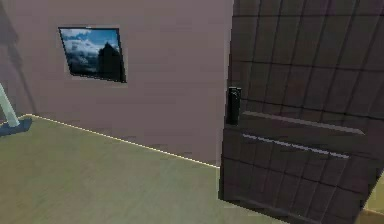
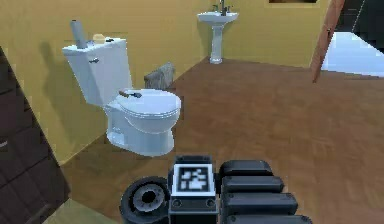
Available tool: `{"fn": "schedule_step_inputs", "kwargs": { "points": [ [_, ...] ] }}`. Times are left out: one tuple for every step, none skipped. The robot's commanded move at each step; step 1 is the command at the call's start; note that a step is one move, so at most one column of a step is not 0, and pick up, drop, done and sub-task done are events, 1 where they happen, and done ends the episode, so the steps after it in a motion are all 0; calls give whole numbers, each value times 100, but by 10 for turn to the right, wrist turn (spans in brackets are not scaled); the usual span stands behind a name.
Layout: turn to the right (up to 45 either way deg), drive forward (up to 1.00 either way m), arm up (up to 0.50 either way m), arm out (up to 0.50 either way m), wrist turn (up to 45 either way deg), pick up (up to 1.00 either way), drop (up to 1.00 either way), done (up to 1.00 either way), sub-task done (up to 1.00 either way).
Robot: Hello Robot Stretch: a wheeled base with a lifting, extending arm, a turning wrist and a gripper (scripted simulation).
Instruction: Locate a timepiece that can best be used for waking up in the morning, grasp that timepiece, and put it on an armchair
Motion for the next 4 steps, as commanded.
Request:
{"fn": "schedule_step_inputs", "kwargs": {
  "points": [
    [210, 0, 0, 0, 0, 0, 0, 0, 0],
    [0, 15, 0, 0, 0, 0, 0, 0, 0],
    [90, 0, 0, 0, 0, 0, 0, 0, 0],
    [0, 5, 0, 0, 0, 0, 0, 0, 0]
  ]
}}
